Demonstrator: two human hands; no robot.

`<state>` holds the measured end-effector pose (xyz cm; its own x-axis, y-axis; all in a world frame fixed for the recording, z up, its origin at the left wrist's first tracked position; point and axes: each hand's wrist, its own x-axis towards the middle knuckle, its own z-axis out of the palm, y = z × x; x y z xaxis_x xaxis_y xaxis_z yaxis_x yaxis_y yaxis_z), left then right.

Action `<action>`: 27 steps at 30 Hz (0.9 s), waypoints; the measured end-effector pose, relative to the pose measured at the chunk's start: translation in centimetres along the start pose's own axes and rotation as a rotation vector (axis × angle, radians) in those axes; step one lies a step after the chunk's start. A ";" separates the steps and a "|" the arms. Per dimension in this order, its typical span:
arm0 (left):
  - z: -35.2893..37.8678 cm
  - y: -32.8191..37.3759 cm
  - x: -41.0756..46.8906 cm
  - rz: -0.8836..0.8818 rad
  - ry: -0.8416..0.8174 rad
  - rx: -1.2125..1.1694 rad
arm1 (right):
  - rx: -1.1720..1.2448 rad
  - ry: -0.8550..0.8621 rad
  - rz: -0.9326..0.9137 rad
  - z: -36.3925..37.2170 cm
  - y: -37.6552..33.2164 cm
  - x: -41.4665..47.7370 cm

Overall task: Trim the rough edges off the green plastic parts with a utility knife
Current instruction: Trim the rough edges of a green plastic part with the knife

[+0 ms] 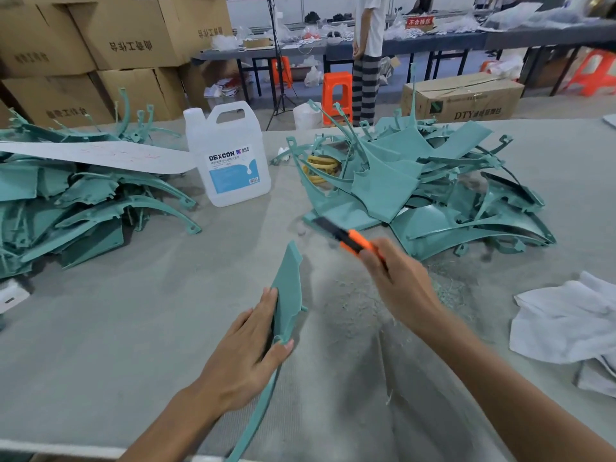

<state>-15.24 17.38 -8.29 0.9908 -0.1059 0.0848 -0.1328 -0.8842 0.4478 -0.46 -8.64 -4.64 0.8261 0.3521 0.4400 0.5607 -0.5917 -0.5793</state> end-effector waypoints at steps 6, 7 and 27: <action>-0.1 0.0 0.2 -0.017 -0.009 0.033 | -0.094 -0.184 -0.097 1.2 0.5 -1.0; -0.1 0.0 0.1 -0.010 -0.017 0.035 | -0.087 -0.130 0.043 0.9 0.7 -0.4; -0.5 0.2 0.3 -0.002 -0.089 0.073 | 0.785 -0.302 0.475 3.1 -5.8 3.3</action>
<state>-14.96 17.44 -7.71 0.9900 -0.1412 0.0034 -0.1317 -0.9147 0.3821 -0.88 -1.82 -1.93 0.8947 0.4376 -0.0898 -0.0478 -0.1061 -0.9932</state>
